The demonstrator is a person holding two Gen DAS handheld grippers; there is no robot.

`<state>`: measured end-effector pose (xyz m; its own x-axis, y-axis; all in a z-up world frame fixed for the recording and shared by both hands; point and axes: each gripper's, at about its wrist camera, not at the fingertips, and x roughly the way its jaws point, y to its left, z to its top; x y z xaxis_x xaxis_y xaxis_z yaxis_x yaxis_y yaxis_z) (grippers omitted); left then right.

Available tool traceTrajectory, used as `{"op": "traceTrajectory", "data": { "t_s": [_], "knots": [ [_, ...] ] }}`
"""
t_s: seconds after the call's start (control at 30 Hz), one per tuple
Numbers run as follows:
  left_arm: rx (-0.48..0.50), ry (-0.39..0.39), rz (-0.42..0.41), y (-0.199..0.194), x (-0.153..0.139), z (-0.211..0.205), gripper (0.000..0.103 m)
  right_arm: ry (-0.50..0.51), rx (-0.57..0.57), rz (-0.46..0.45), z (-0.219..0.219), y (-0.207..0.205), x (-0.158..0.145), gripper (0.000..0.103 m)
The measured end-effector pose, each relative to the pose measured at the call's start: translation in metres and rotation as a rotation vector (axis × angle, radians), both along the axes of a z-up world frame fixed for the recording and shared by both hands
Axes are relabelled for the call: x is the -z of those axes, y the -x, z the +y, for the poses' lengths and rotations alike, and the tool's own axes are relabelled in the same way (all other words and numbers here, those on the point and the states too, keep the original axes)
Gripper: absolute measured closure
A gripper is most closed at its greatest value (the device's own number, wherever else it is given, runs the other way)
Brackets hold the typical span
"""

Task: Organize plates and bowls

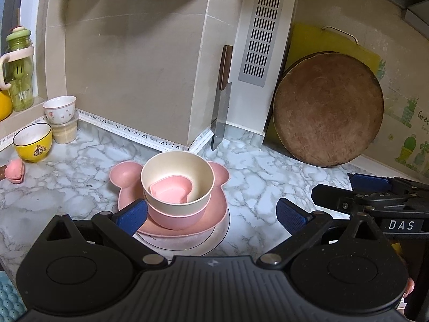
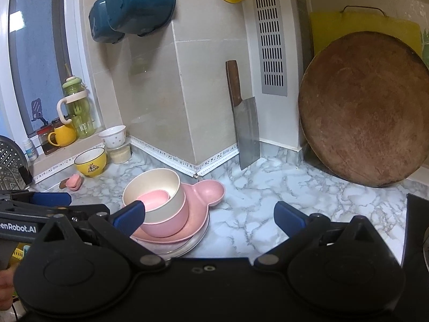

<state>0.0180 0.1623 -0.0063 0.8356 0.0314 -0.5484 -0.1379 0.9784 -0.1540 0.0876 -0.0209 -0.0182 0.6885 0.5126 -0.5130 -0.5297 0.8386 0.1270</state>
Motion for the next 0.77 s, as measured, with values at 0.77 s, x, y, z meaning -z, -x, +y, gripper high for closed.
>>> {"op": "traceTrajectory", "data": {
  "t_s": [0.77],
  "knots": [
    [0.010, 0.037, 0.005, -0.0057, 0.0024, 0.0037, 0.000, -0.009, 0.007, 0.018, 0.0008, -0.0022, 0.0019, 0.000]
  ]
}}
